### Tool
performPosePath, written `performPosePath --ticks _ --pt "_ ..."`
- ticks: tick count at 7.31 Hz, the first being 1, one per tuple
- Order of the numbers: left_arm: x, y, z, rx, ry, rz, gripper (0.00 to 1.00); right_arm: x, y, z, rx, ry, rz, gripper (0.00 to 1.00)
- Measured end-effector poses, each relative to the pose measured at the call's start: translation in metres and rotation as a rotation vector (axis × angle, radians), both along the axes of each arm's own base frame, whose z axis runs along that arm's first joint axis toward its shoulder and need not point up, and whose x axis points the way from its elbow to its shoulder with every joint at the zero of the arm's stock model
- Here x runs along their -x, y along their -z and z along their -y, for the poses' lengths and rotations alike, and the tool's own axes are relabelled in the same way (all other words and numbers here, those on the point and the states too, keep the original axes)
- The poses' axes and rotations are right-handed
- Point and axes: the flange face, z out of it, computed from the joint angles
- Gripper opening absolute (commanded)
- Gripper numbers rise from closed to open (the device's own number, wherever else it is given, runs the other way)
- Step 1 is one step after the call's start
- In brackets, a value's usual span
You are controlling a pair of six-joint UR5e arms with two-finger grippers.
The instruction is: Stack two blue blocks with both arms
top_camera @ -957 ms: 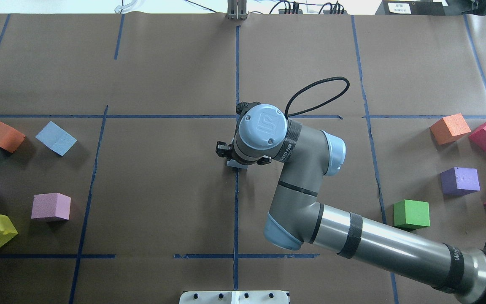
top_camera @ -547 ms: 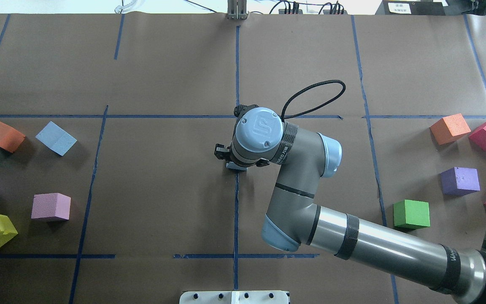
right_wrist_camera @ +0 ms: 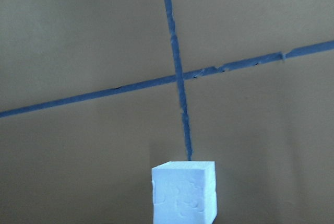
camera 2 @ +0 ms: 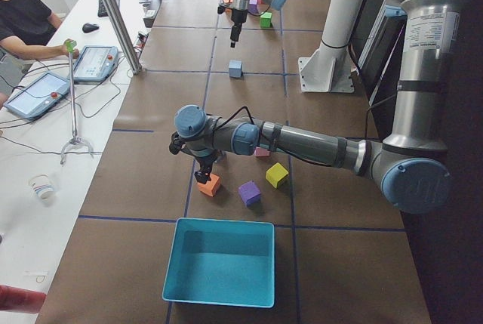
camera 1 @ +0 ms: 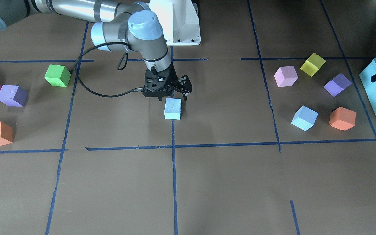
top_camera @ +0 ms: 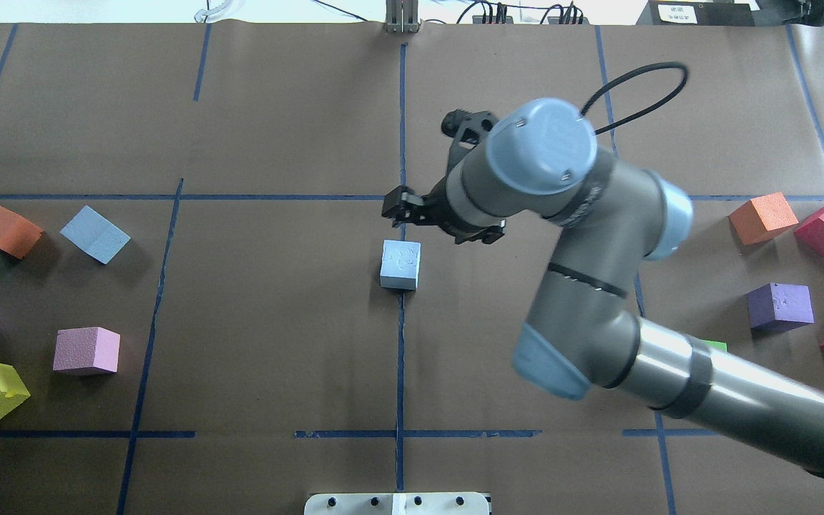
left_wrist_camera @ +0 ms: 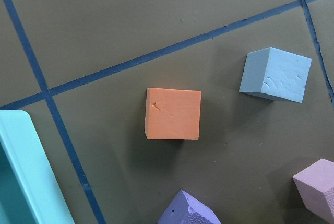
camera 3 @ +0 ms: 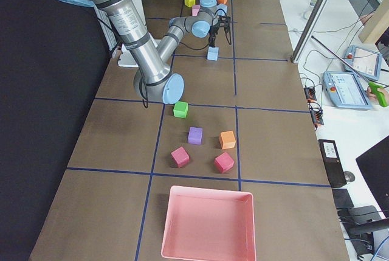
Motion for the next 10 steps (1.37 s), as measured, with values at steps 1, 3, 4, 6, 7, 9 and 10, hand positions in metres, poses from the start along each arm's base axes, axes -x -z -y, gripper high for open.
performPosePath --ticks 1,3,4,6,7,9,10 --pt "-0.026 0.014 0.019 0.013 0.001 -0.002 1.00 -0.053 -0.014 -0.001 0.003 -0.009 0.024 1.00" --pt "-0.073 0.033 0.047 0.037 0.009 0.053 0.99 -0.101 -0.049 -0.003 0.001 -0.002 0.006 1.00" --pt "-0.097 0.042 0.051 0.028 0.028 0.083 0.99 -0.107 -0.062 -0.004 -0.004 0.003 -0.014 1.00" --pt "-0.149 0.042 0.045 -0.133 0.000 0.098 0.99 -0.109 -0.075 -0.003 -0.008 0.007 -0.036 1.00" --pt "-0.170 0.040 0.040 -0.197 -0.025 0.100 0.99 -0.107 -0.079 -0.002 -0.006 0.008 -0.043 1.00" --pt "-0.191 0.040 0.032 -0.265 -0.073 0.101 0.99 -0.098 -0.088 -0.001 -0.005 0.005 -0.067 1.00" --pt "-0.201 0.037 0.027 -0.271 -0.096 0.102 0.99 -0.095 -0.090 -0.002 -0.006 0.004 -0.073 1.00"
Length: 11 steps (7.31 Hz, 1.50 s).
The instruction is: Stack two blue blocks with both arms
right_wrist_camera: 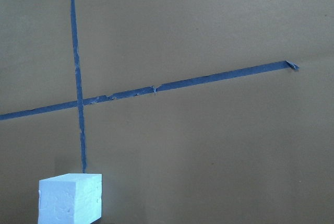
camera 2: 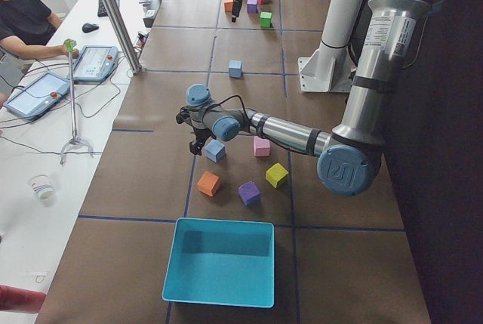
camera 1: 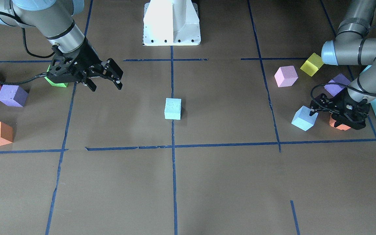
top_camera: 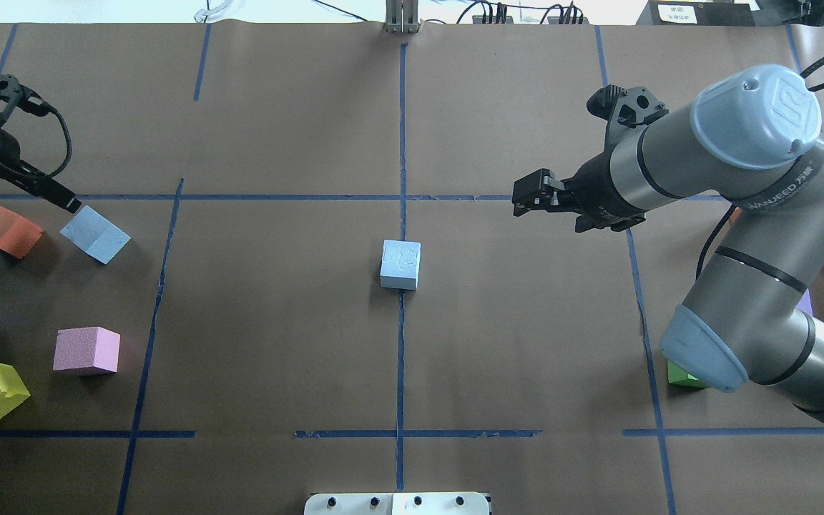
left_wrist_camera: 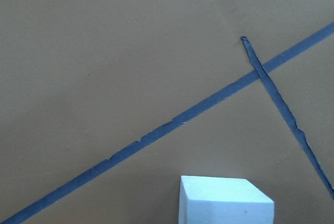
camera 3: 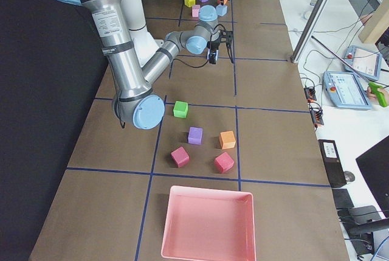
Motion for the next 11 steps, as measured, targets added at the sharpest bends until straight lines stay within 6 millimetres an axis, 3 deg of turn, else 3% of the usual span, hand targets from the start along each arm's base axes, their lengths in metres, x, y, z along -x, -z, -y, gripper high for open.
performPosePath --ticks 5,7,8,9,10,11 --pt "-0.037 -0.017 -0.022 0.022 -0.067 0.023 0.99 0.004 0.000 -0.002 -0.003 0.001 -0.003 1.00" --pt "-0.046 -0.022 -0.026 0.029 -0.083 0.028 0.70 0.006 -0.001 -0.003 -0.005 0.000 -0.007 1.00" --pt "-0.048 -0.024 -0.027 0.033 -0.086 0.032 0.50 0.010 -0.002 -0.005 -0.008 0.001 -0.012 1.00" --pt "-0.049 -0.027 -0.026 0.036 -0.084 0.038 0.22 0.014 -0.003 -0.008 -0.012 0.000 -0.018 1.00" --pt "-0.049 -0.028 -0.025 0.034 -0.077 0.045 0.11 0.018 -0.003 -0.010 -0.017 -0.002 -0.022 1.00" --pt "-0.050 -0.025 -0.024 0.043 -0.060 0.046 0.09 0.018 -0.003 -0.010 -0.020 -0.003 -0.024 1.00"
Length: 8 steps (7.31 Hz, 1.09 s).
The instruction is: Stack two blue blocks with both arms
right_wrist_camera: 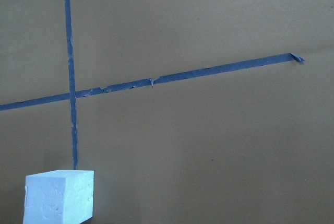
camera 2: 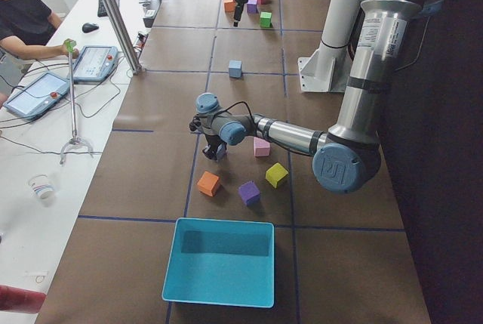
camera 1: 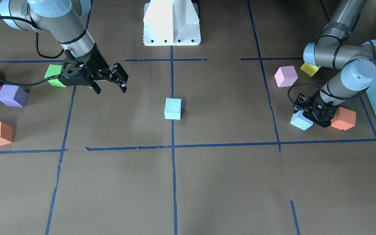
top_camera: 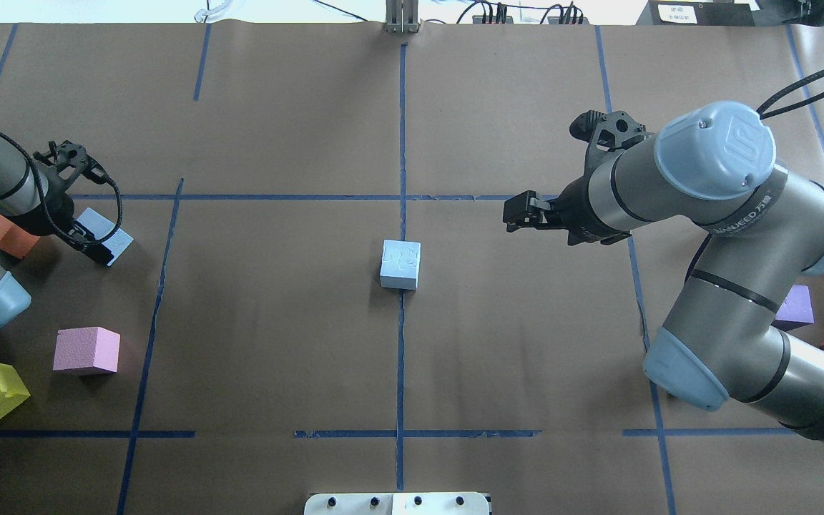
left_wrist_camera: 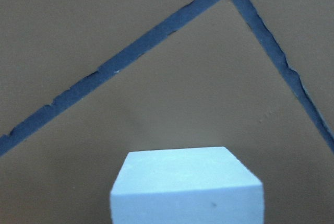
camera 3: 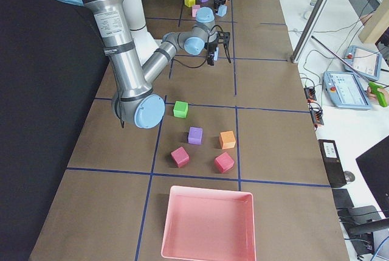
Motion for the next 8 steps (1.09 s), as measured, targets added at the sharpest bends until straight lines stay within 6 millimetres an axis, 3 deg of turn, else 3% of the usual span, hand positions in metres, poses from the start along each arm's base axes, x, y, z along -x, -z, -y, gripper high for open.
performPosePath --ticks 1,2,3,5,6,7,8 --pt "-0.002 0.017 0.002 0.024 0.045 -0.016 0.09 -0.003 0.000 0.000 -0.002 -0.001 0.002 1.00" --pt "-0.007 0.053 0.006 0.062 0.117 -0.054 0.09 -0.012 -0.001 0.000 -0.001 0.000 0.006 1.00" --pt "-0.025 0.099 0.009 0.116 0.188 -0.101 0.09 -0.030 -0.006 0.003 0.001 0.004 0.009 1.00" --pt "-0.117 0.203 -0.015 0.271 0.241 -0.163 0.09 -0.091 -0.038 0.016 -0.017 0.046 -0.008 1.00" --pt "-0.161 0.263 -0.026 0.309 0.262 -0.143 0.09 -0.113 -0.055 0.022 -0.034 0.065 -0.028 1.00" --pt "-0.201 0.316 -0.045 0.304 0.289 -0.112 0.09 -0.124 -0.066 0.024 -0.045 0.076 -0.044 1.00" --pt "-0.233 0.356 -0.067 0.293 0.308 -0.102 0.09 -0.128 -0.072 0.026 -0.050 0.079 -0.054 1.00"
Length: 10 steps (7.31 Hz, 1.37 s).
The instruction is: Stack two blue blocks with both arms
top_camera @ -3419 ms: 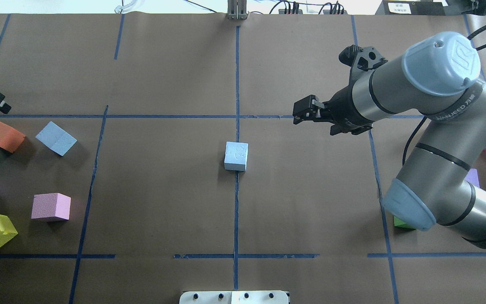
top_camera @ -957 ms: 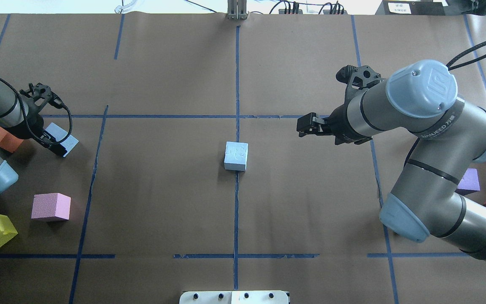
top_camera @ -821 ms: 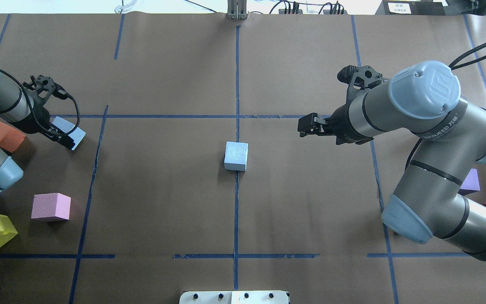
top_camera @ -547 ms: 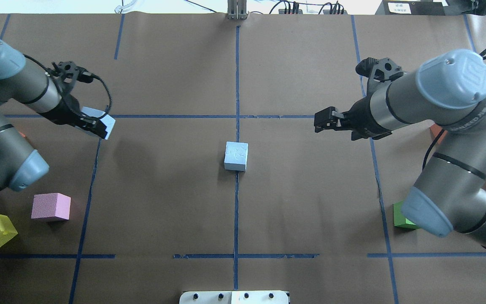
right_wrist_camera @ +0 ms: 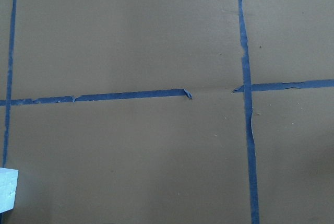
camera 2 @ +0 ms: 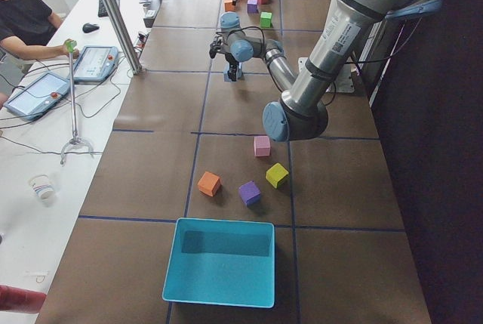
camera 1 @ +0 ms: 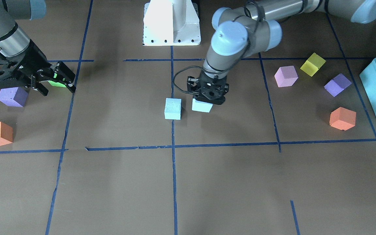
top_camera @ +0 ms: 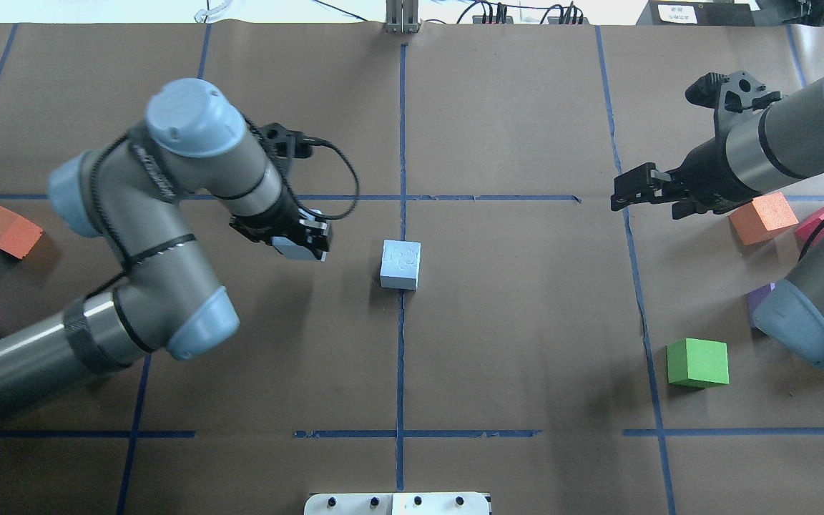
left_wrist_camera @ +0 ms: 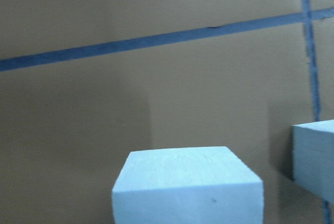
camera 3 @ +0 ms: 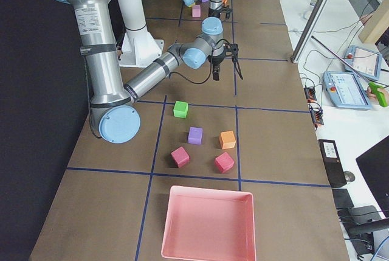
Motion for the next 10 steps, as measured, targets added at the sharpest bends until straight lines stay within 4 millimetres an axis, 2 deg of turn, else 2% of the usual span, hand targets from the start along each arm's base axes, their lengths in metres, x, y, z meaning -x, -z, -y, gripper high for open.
performPosePath --ticks 1,2,4,7,10 --pt "-0.015 0.025 -0.012 -0.008 0.010 -0.001 0.09 -0.001 -0.004 0.001 -0.001 0.000 -0.007 1.00" --pt "-0.025 0.035 -0.019 -0.019 0.017 0.002 0.09 -0.001 -0.005 0.002 -0.001 0.000 -0.010 1.00" --pt "-0.039 0.041 -0.027 -0.040 0.025 0.017 0.09 -0.002 -0.006 0.002 -0.001 -0.002 -0.011 1.00" --pt "-0.060 0.049 -0.017 -0.050 0.040 0.041 0.11 -0.001 -0.009 0.002 0.002 -0.002 -0.015 1.00" --pt "-0.065 0.048 -0.014 -0.048 0.042 0.046 0.16 0.001 -0.014 0.004 0.010 0.001 -0.023 1.00"
